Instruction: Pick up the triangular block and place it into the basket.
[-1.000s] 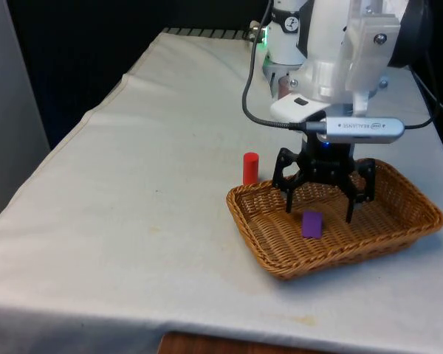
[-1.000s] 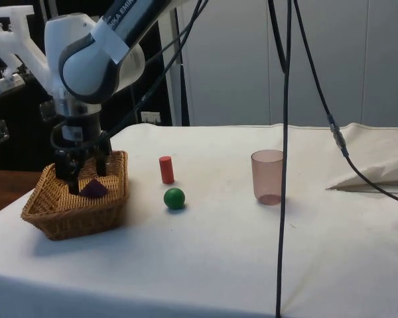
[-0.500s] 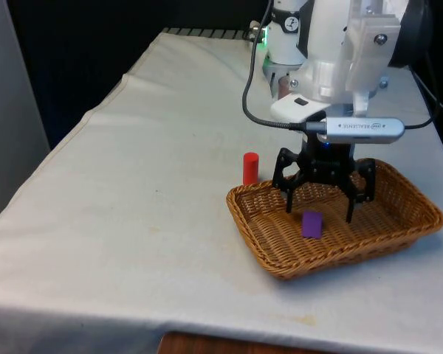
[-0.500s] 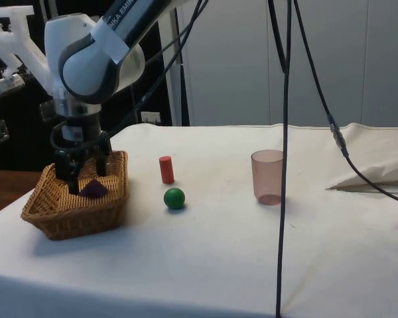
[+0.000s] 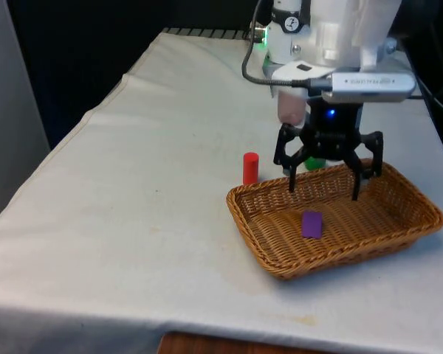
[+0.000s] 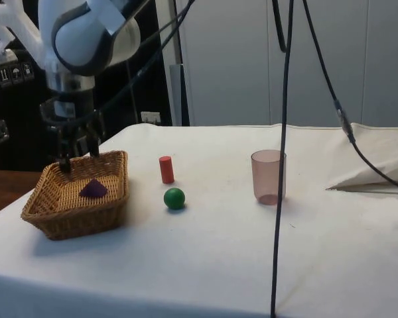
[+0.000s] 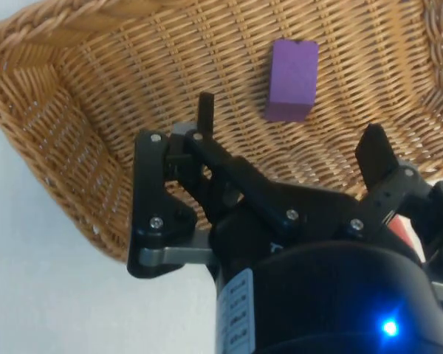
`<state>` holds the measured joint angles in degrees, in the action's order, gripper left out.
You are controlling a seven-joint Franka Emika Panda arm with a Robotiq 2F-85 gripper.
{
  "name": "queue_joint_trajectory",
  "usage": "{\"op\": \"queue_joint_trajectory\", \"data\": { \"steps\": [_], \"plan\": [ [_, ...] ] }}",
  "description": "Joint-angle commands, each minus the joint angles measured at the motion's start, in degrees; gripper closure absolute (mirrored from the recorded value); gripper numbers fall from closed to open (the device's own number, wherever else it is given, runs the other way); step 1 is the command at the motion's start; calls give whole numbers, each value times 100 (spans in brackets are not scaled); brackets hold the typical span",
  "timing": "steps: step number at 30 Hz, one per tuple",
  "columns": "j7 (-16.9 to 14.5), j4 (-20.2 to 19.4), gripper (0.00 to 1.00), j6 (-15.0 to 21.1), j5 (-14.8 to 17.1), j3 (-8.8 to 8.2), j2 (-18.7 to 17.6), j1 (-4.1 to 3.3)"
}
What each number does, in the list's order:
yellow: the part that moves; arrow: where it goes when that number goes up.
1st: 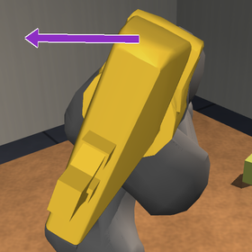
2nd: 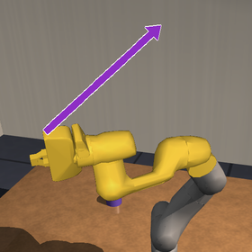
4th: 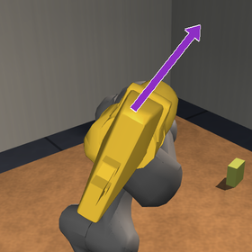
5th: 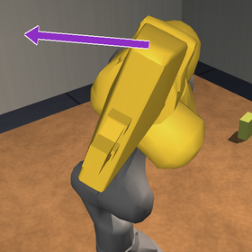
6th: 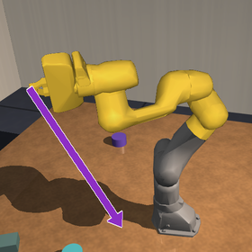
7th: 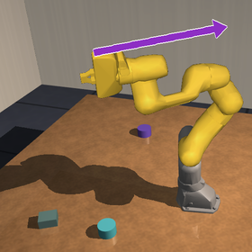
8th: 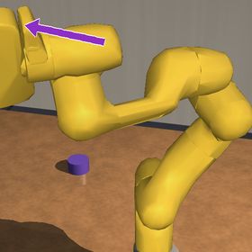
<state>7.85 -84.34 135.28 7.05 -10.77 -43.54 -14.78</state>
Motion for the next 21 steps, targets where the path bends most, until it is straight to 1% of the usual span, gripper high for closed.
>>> {"op": "queue_joint_trajectory", "data": {
  "steps": [1, 6, 7, 8, 9, 13, 14, 15, 16, 21],
  "plan": [
    [17, -80, 0, -23, -23, -23, 109, -29],
    [23, -206, 0, -138, -52, -23, 344, -46],
    [0, -103, 0, -143, -29, 0, 235, -17],
    [23, -298, 0, -143, -63, -17, 453, -52],
    [23, -350, 0, -143, -69, -17, 510, -57],
    [11, -561, 0, -126, -63, -6, 710, -57],
    [6, -665, 0, -115, -52, 0, 814, -52],
    [0, -584, 0, -160, -57, 0, 745, -46],
    [6, -716, 0, -120, -52, 0, 871, -57],
    [0, -985, 0, -109, -57, 0, 1152, -69]
  ]
}}
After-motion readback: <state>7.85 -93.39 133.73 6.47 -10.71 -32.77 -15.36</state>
